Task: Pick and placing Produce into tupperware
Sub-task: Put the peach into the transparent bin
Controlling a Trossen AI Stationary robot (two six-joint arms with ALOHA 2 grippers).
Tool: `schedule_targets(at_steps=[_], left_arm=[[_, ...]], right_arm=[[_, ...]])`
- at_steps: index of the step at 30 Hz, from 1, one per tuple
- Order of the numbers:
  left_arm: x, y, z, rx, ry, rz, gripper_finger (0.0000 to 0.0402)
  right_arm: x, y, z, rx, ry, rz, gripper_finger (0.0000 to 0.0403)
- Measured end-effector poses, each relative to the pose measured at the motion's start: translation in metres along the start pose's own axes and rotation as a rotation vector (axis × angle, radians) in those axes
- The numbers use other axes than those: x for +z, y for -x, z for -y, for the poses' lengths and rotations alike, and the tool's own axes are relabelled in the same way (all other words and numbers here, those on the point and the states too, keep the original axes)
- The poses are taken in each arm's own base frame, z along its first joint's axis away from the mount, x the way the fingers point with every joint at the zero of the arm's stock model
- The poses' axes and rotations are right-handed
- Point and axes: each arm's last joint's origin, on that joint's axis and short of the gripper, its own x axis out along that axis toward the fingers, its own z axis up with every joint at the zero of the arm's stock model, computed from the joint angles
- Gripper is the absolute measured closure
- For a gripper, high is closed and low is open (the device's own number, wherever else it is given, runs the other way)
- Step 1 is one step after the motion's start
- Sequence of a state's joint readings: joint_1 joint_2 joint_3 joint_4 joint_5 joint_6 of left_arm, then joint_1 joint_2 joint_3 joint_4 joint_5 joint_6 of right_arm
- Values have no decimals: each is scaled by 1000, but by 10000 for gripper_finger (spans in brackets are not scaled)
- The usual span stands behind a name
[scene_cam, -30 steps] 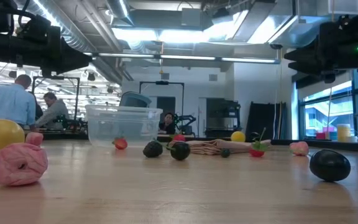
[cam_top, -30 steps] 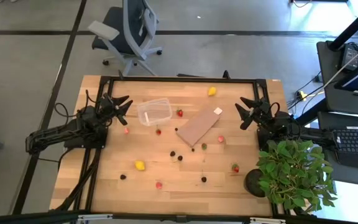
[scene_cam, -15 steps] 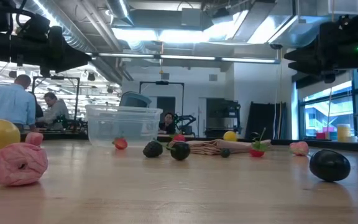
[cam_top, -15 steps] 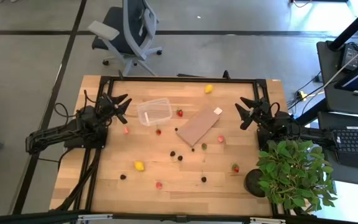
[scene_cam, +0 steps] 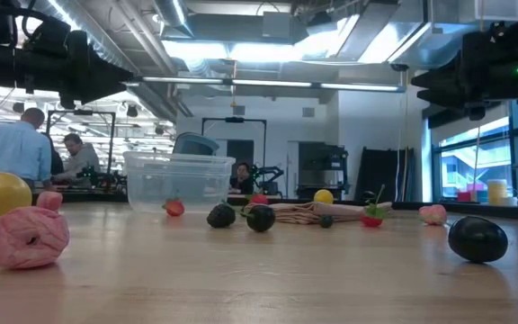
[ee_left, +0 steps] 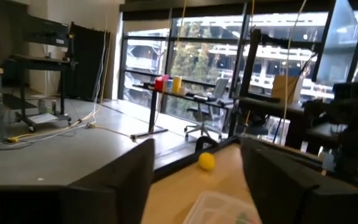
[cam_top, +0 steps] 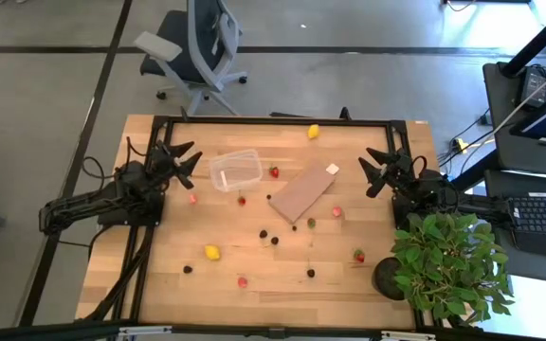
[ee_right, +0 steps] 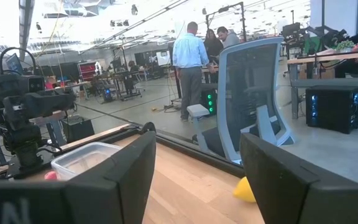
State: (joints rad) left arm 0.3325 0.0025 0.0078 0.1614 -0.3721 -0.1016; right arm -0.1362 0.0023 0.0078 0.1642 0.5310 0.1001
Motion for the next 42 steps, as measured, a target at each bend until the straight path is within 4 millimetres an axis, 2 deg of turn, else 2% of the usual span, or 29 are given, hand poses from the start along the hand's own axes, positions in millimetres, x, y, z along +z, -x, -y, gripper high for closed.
schedule_targets(at_steps=[4, 9, 11, 14, 17, 22, 27, 30, 34, 42], left_arm=[[2, 0, 0, 6, 10, 18, 120], [3, 0, 0, -4, 63, 25, 104], [12, 1, 2, -46, 68, 46, 105], [43, 2, 6, -91, -6, 75, 111], [71, 0, 10, -81, -126, -64, 115], [109, -16, 20, -63, -214, -380, 117], [130, -27, 28, -77, -325, -793, 117], [130, -25, 27, -21, -354, -1063, 117], [118, -23, 26, 15, -366, -1292, 117], [80, -36, 32, -106, -420, -1415, 123]], right_arm=[[0, 0, 0, 0, 0, 0, 169], [0, 0, 0, 0, -6, 0, 169], [0, 0, 0, 0, -27, 0, 169], [0, 0, 0, 0, -22, 0, 169], [0, 0, 0, 0, -19, 0, 169], [0, 0, 0, -2, 4, 0, 169], [0, 0, 0, -2, -2, -1, 169], [0, 0, 0, -2, -2, -1, 169], [0, 0, 0, -2, -2, -1, 169], [-1, 0, 0, 0, 6, -11, 169]])
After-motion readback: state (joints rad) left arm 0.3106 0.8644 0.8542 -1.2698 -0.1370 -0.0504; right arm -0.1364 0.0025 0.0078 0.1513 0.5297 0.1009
